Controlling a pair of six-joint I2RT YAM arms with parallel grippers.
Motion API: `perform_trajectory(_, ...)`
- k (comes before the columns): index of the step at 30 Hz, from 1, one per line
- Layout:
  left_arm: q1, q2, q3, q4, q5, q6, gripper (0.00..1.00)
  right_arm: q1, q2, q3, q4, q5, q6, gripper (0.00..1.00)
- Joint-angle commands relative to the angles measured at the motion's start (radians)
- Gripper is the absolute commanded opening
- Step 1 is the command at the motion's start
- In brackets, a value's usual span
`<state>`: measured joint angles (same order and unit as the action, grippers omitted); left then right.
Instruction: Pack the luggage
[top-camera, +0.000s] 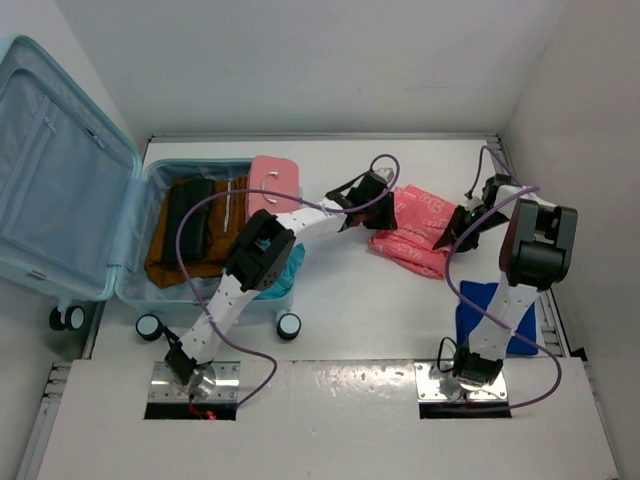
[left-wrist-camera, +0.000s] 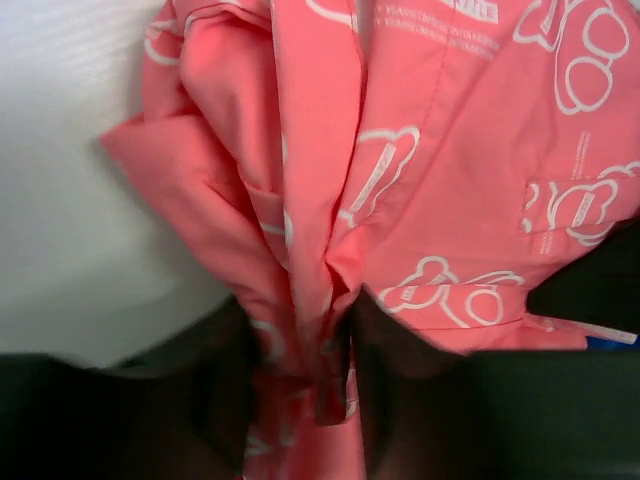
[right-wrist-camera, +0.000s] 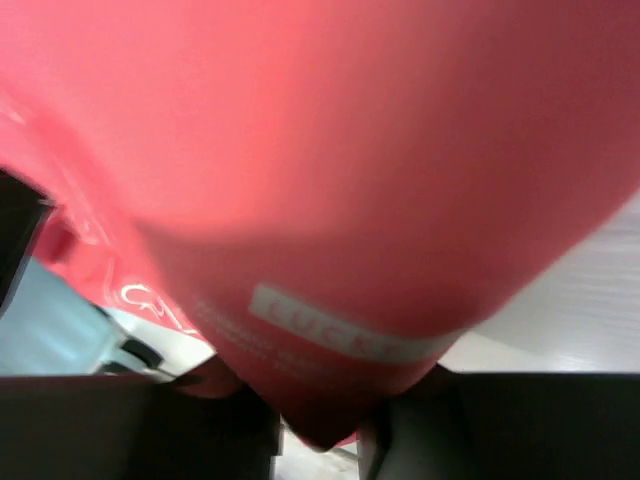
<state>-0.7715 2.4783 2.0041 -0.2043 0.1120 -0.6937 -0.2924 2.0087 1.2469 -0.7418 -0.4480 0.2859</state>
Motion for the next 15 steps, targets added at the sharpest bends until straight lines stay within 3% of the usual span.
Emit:
perform_trajectory(1,-0.051,0.007,-0.045,-0.02,0.077,-0.018,0.3,0.05,0.004,0.045,0.035,-0.064,0.004,0.21)
perform_trajectory(4,-0.039,-0.056,-0.073,-0.02,0.058,-0.027,0.14,0.064,-0.04,0.063,0.015,-0.073,-0.007,0.06)
perform_trajectory(6,-0.029,-0.106,-0.09,-0.02,0.029,-0.014,0.1,0.065,-0.092,0.078,0.002,-0.081,-0.02,0.01)
perform_trajectory(11,-0.029,-0.332,-0.122,-0.011,-0.086,0.111,0.01,0.124,-0.266,0.069,0.039,-0.116,-0.037,0.0)
perform_trajectory(15,-0.029,-0.498,-0.166,0.003,-0.144,0.177,0.0,0.249,-0.364,0.124,0.087,-0.081,-0.008,0.0)
